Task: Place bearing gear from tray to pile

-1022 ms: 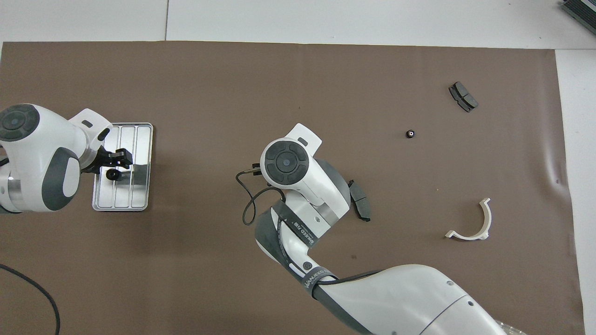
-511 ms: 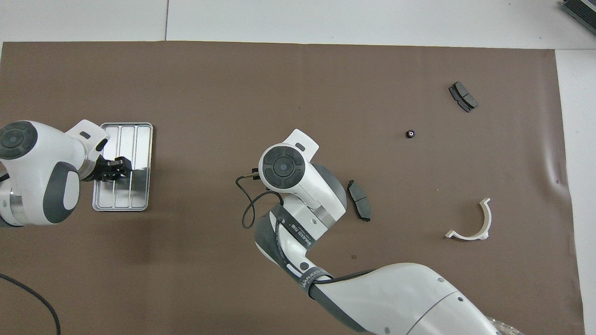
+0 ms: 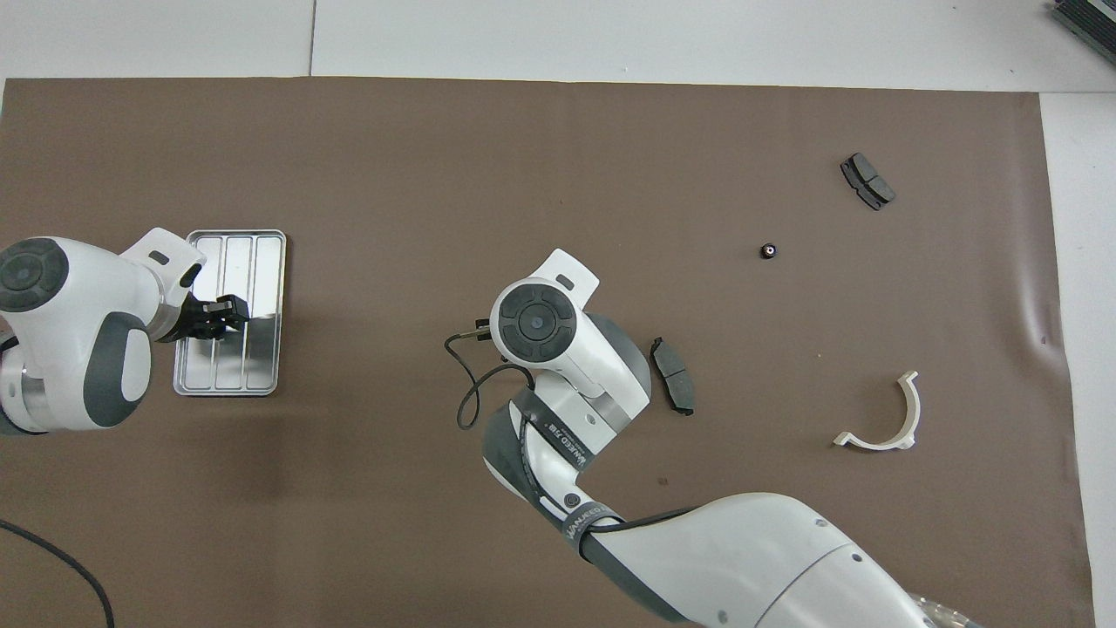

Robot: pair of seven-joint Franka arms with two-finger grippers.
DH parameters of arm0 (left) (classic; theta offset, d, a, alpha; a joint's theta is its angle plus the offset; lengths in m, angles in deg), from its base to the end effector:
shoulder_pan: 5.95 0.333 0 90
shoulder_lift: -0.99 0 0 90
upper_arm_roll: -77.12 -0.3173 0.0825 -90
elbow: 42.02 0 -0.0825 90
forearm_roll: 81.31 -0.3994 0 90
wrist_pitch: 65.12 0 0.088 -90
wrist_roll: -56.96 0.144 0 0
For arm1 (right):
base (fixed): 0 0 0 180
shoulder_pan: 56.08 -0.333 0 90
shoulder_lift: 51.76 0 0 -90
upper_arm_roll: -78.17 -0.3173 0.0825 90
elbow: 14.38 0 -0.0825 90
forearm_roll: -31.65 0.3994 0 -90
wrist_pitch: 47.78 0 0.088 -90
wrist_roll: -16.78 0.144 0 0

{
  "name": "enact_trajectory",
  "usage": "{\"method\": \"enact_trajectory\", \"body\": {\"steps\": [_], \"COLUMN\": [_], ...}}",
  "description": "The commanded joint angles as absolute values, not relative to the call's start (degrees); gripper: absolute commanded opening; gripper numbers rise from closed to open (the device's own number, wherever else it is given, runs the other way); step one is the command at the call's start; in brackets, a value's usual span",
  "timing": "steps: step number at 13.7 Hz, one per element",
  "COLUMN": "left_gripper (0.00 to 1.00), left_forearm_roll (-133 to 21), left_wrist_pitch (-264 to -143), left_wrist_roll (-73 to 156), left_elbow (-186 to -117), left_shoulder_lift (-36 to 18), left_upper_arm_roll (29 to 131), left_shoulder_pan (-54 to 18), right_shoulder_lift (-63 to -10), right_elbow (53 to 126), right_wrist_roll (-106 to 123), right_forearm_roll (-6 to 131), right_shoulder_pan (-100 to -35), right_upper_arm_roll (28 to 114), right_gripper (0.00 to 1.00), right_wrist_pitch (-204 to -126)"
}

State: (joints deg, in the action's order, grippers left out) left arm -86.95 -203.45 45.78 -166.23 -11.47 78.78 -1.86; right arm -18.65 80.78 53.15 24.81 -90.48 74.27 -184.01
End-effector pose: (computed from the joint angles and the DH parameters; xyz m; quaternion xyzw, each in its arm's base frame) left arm 0.5747 0.0272 0.2499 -0.9960 -0.0827 -0.0169 0.0289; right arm 0.5661 0.4359 0.2415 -0.9959 -0.0501 -0.0718 0.0220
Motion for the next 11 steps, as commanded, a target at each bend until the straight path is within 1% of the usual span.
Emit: {"method": "enact_trajectory", "body": {"steps": [1,2,3,5,6,8,10,11], "left_gripper": [0.50,0.47,0.46,0.40,0.35,0.28,0.19,0.12], "left_forearm_roll": [-86.2,-86.2,-86.2,-86.2,-86.2,-86.2,-86.2,-86.2], "left_wrist_pitch": [-205.4,-205.4,-205.4,-205.4,-205.4,-205.5,-205.5,-205.4], "left_wrist_roll": [46.2,46.2,46.2,46.2,46.2,46.2,46.2,46.3], "left_elbow": [-168.2,-168.1,-168.1,-167.9,-167.8,-167.6,-166.9,-166.5], "left_shoulder_lift": [-10.3,-10.4,-10.4,-10.4,-10.5,-10.6,-10.8,-10.8], "left_upper_arm_roll": [79.2,79.2,79.2,79.2,79.2,79.3,79.3,79.3], "left_shoulder_pan": [-1.3,-1.3,-1.3,-1.3,-1.3,-1.4,-1.7,-1.9], "right_shoulder_lift": [-18.7,-18.9,-19.0,-19.5,-19.8,-21.8,-25.1,-26.9], "right_elbow": [81.5,81.2,81.1,81.1,81.1,81.2,82.3,83.3], "right_wrist_roll": [55.3,55.7,56.1,56.2,56.2,56.1,55.3,55.1], "right_forearm_roll": [24.2,24.2,23.7,23.6,23.6,23.6,23.5,23.5], "right_shoulder_pan": [-90.6,-90.7,-90.7,-90.6,-90.2,-88.6,-85.7,-84.3], "right_upper_arm_roll": [74.1,74.2,74.2,74.6,74.7,74.8,74.8,74.7], "right_gripper": [0.24,0.14,0.07,0.05,0.05,0.05,0.04,0.04], "right_wrist_pitch": [-184.6,-184.3,-183.8,-183.7,-183.5,-182.8,-181.0,-180.1]}}
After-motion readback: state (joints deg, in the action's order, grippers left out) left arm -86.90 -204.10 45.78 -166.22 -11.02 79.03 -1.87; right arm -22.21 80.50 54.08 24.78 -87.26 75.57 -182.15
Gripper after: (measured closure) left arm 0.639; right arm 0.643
